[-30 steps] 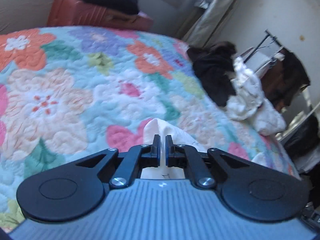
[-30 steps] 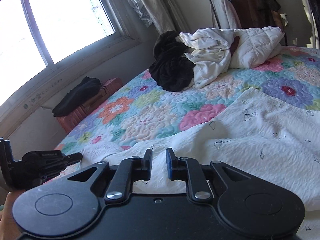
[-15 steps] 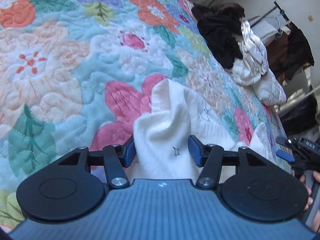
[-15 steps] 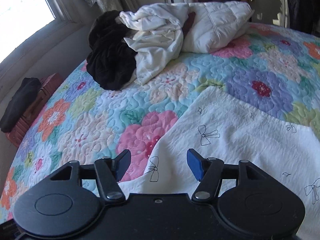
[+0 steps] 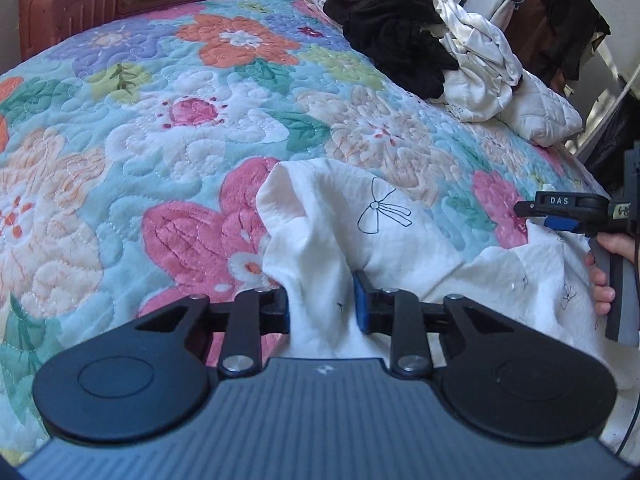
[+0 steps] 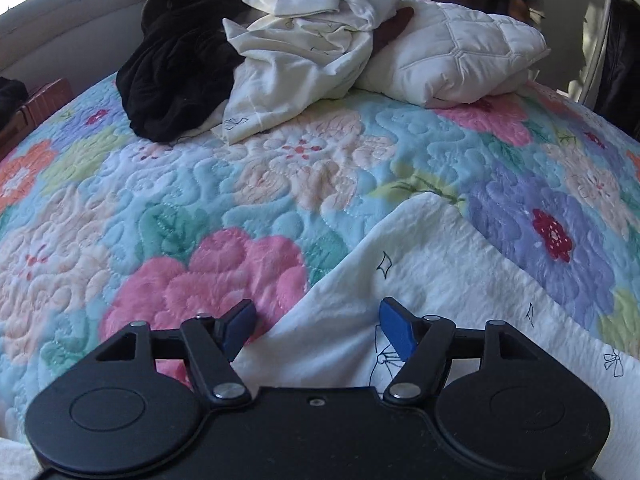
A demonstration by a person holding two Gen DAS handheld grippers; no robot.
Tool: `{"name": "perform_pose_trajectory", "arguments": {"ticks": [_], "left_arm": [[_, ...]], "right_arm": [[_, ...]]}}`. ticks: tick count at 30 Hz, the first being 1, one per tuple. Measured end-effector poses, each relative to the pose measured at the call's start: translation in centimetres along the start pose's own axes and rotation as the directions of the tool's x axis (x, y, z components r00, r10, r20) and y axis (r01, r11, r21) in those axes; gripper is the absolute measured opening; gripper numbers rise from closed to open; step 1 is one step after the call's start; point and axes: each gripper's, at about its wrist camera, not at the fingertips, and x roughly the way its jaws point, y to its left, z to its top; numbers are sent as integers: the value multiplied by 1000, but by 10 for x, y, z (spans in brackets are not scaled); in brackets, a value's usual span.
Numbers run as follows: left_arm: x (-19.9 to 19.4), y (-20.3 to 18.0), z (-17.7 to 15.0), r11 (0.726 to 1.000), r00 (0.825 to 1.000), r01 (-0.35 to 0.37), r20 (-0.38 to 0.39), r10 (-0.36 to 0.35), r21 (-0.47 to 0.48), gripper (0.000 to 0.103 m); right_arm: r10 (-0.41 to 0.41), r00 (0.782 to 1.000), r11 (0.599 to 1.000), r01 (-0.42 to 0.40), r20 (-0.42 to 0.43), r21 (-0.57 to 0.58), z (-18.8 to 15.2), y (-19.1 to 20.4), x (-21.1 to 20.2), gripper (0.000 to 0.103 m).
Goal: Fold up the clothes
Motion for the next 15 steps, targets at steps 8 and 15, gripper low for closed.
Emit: {"name": "perform_pose_trajectory", "arguments": {"ticks": [8,15], "left_arm": [[-15,-25,21,996,987,-60,156,48,70,6],[5,-33,41,991,981,-111,171,97,74,6]], "right_arm": [[-3,986,1000,4,169,-6,38,-18,-24,1],[2,941,998,17,340,-53,101,-15,-38,0]]}}
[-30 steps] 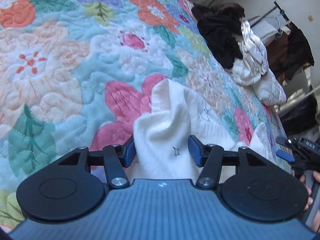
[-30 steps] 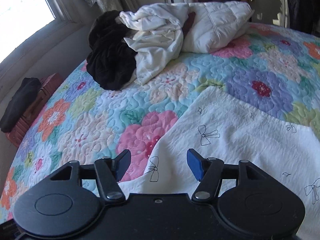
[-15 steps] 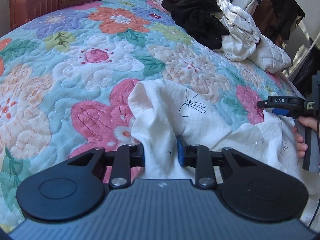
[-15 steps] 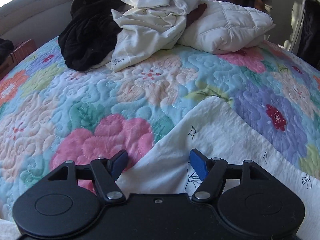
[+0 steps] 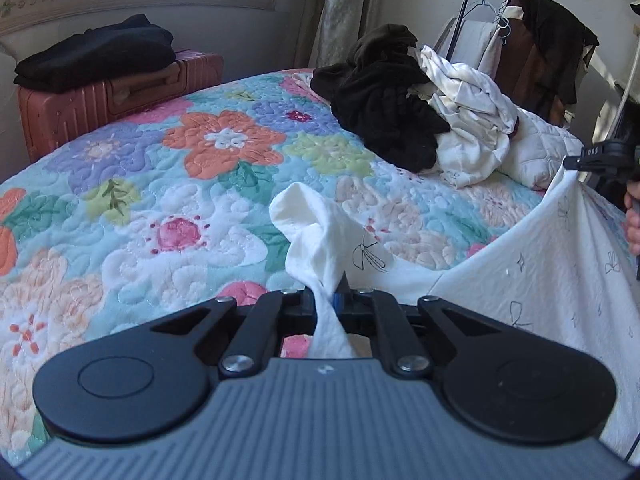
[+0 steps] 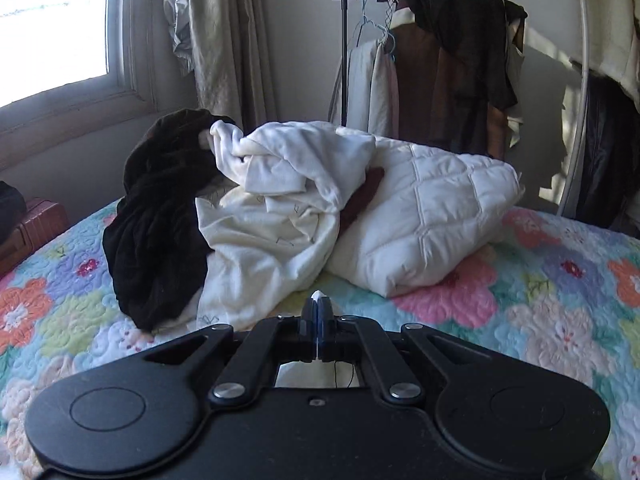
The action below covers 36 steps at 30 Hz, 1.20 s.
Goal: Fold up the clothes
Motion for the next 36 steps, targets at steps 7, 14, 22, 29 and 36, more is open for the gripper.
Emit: {"name": "perform_pose_trajectory", "arguments": {"ticks": [7,14,22,29,36], "left_arm": [[19,18,-6,996,993,-83,-90,81,-16,45],[9,75,7,980,990,-47,-141,19,-193,59],[0,107,5,928,991,12,-120,-61,-373,57],[18,76,-8,895,919,262,-189,-346,-362,42],[23,37,-14,888,872,377,-220,-436,-265,40]], "right_arm": [[-26,992,1000,27,-125,9,-22,12,66,1],[81,990,986,-62,-118,155,-23,10,33,51],[591,727,804,-496,-351,327,-44,93,-45,60],[622,627,763,-619,-469,183,-65,184,-73,60],[536,646,792,-608,-543,58,-75,229,-48,62]]}}
